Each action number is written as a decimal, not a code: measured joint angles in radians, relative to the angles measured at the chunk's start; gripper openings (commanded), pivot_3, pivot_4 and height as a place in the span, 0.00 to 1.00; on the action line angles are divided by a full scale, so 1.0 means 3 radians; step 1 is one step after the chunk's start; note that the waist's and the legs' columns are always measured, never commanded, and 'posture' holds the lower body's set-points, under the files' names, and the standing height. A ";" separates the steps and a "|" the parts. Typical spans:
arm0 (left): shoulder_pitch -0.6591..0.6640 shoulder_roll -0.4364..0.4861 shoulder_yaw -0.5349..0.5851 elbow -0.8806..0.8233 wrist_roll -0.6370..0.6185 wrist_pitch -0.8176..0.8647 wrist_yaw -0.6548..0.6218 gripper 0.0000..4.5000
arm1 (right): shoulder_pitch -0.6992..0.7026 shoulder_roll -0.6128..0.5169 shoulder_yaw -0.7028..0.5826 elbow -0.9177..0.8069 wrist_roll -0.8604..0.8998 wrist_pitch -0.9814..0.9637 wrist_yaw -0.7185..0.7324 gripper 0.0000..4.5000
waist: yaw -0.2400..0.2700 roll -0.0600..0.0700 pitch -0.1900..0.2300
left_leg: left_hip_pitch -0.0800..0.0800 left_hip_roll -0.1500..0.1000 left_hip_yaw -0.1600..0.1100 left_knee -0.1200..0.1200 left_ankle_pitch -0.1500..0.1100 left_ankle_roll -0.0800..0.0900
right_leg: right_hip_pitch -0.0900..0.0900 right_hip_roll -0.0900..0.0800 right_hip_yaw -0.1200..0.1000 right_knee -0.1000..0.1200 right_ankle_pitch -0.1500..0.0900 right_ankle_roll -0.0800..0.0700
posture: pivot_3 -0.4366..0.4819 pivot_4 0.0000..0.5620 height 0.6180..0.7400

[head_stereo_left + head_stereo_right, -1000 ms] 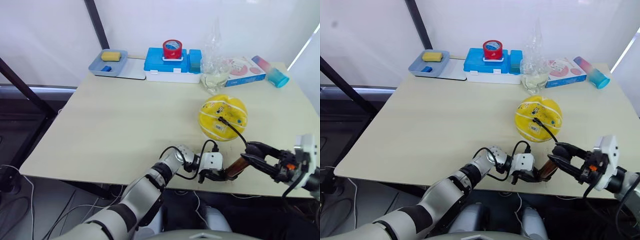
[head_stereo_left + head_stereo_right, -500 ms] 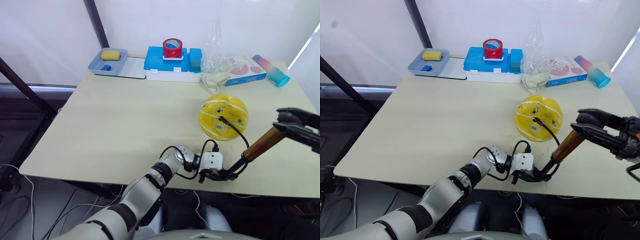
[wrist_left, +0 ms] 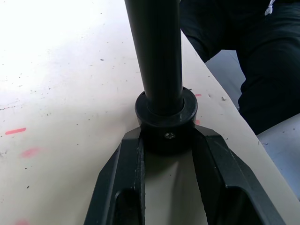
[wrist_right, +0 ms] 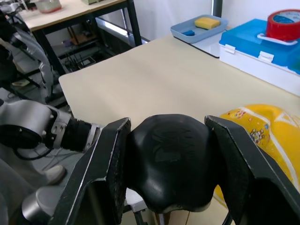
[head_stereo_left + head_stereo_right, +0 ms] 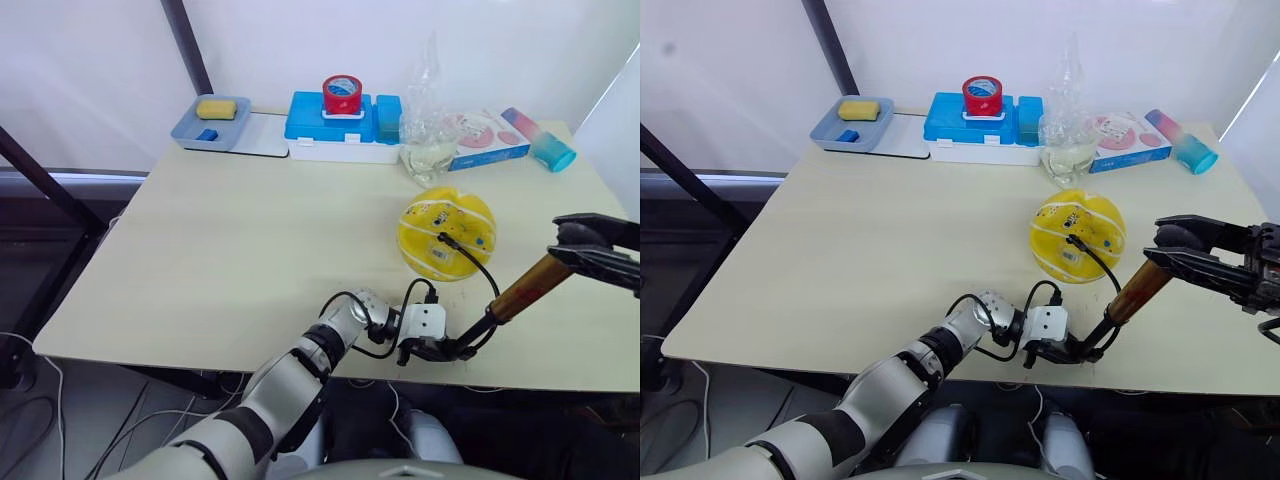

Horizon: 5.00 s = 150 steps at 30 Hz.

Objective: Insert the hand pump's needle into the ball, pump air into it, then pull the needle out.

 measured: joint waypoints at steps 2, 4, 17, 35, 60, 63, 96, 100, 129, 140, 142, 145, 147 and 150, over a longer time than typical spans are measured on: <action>0.0000 0.0000 0.0001 -0.0001 0.0000 0.0000 0.0000 0.21 | 0.0052 0.0067 0.0110 -0.0023 -0.0106 -0.0062 0.0012 0.45 | 0.0002 0.0000 -0.0001 | 0.0000 0.0000 0.0009 0.0000 -0.0001 0.0000 | -0.0005 0.0000 0.0008 0.0001 0.0002 0.0003 | 0.48 0.27 0.91; -0.0001 0.0000 0.0001 -0.0004 0.0000 0.0000 0.0000 0.21 | 0.0130 0.0197 0.0307 -0.0057 -0.0289 -0.0159 0.0017 0.45 | 0.0006 -0.0001 -0.0002 | 0.0000 0.0000 0.0023 0.0000 -0.0003 0.0001 | -0.0013 0.0001 0.0024 0.0004 0.0005 0.0008 | 0.48 0.27 0.91; -0.0008 0.0000 0.0002 -0.0011 -0.0001 0.0000 0.0006 0.21 | 0.0414 0.0829 0.1190 -0.0012 -0.1251 -0.0856 -0.0016 0.45 | 0.0004 -0.0017 -0.0013 | 0.0004 0.0000 0.0145 0.0011 -0.0032 0.0042 | -0.0056 -0.0010 0.0089 0.0001 0.0029 0.0044 | 0.48 0.27 0.91; -0.0019 0.0000 0.0006 -0.0020 -0.0004 -0.0005 0.0020 0.21 | 0.0208 0.0131 -0.0110 -0.0056 -0.0135 -0.0087 0.0084 0.45 | 0.0006 -0.0027 -0.0003 | 0.0004 0.0003 0.0232 0.0022 -0.0045 0.0062 | -0.0085 -0.0084 0.0046 -0.0010 0.0073 0.0054 | 0.48 0.27 0.91; -0.0026 -0.0001 -0.0001 0.0022 -0.0027 0.0010 0.0032 0.21 | 0.0249 0.0598 0.0659 -0.0200 -0.0821 -0.0349 -0.0004 0.45 | 0.0003 -0.0052 -0.0024 | 0.0007 0.0010 0.0328 0.0072 -0.0090 0.0101 | -0.0106 -0.0163 -0.0001 -0.0017 0.0120 0.0078 | 0.48 0.27 0.91; -0.0026 -0.0001 -0.0001 0.0022 -0.0027 0.0010 0.0027 0.21 | 0.0357 0.0759 0.1011 -0.0161 -0.1192 -0.0671 -0.0013 0.45 | 0.0004 -0.0046 -0.0030 | 0.0007 0.0009 0.0334 0.0073 -0.0091 0.0105 | -0.0106 -0.0167 -0.0001 -0.0020 0.0128 0.0091 | 0.48 0.27 0.91; -0.0027 -0.0001 -0.0001 -0.0021 -0.0039 -0.0009 0.0006 0.21 | -0.0181 -0.0195 -0.0481 0.0094 0.0233 0.0565 -0.0167 0.45 | -0.0002 -0.0012 -0.0015 | -0.0005 0.0011 0.0366 0.0075 -0.0121 0.0121 | -0.0100 -0.0184 -0.0015 -0.0093 0.0168 0.0111 | 0.48 0.27 0.91; -0.0026 -0.0001 -0.0005 0.0015 -0.0030 -0.0001 0.0020 0.21 | 0.0096 0.0206 -0.0271 -0.0172 -0.0043 0.0295 -0.0174 0.45 | -0.0037 -0.0029 -0.0039 | 0.0005 0.0011 0.0373 0.0078 -0.0136 0.0128 | -0.0085 -0.0187 -0.0020 -0.0117 0.0180 0.0127 | 0.48 0.27 0.91; -0.0027 -0.0002 -0.0003 -0.0008 -0.0011 -0.0004 0.0013 0.21 | 0.0409 0.0430 0.0378 -0.0250 -0.0495 -0.0398 -0.0268 0.45 | -0.0054 0.0014 -0.0037 | 0.0009 0.0010 0.0357 0.0080 -0.0140 0.0128 | -0.0071 -0.0206 -0.0074 -0.0115 0.0181 0.0128 | 0.48 0.27 0.91; -0.0027 -0.0002 -0.0001 -0.0010 -0.0038 -0.0006 0.0003 0.21 | 0.0001 -0.0116 -0.0378 0.0005 0.0227 0.0355 -0.0346 0.45 | -0.0049 0.0016 -0.0021 | 0.0002 0.0011 0.0336 0.0080 -0.0138 0.0125 | -0.0067 -0.0207 -0.0103 -0.0116 0.0181 0.0129 | 0.48 0.27 0.91; -0.0028 -0.0002 -0.0001 -0.0011 -0.0040 -0.0007 0.0004 0.21 | -0.0071 -0.0187 -0.0476 0.0053 0.0286 0.0462 -0.0346 0.45 | -0.0051 0.0017 -0.0019 | 0.0002 0.0011 0.0335 0.0080 -0.0138 0.0125 | -0.0067 -0.0207 -0.0105 -0.0116 0.0181 0.0129 | 0.48 0.27 0.91; -0.0027 -0.0002 -0.0002 -0.0011 -0.0040 -0.0010 0.0001 0.21 | -0.0111 -0.0212 -0.0523 0.0061 0.0309 0.0556 -0.0354 0.45 | -0.0052 0.0016 -0.0018 | 0.0002 0.0011 0.0332 0.0080 -0.0138 0.0125 | -0.0067 -0.0211 -0.0126 -0.0115 0.0181 0.0129 | 0.48 0.27 0.91; -0.0027 -0.0002 -0.0003 -0.0011 -0.0040 -0.0012 -0.0003 0.21 | -0.0113 -0.0199 -0.0530 0.0051 0.0308 0.0571 -0.0359 0.45 | -0.0052 0.0016 -0.0018 | 0.0003 0.0011 0.0332 0.0080 -0.0138 0.0125 | -0.0067 -0.0214 -0.0138 -0.0115 0.0181 0.0129 | 0.48 0.27 0.91; -0.0027 -0.0002 -0.0007 0.0001 -0.0037 -0.0012 -0.0004 0.21 | -0.0026 0.0033 -0.0550 -0.0090 0.0231 0.0450 -0.0363 0.45 | -0.0053 0.0008 -0.0022 | 0.0004 0.0011 0.0322 0.0080 -0.0138 0.0124 | -0.0062 -0.0216 -0.0156 -0.0115 0.0181 0.0128 | 0.48 0.27 0.91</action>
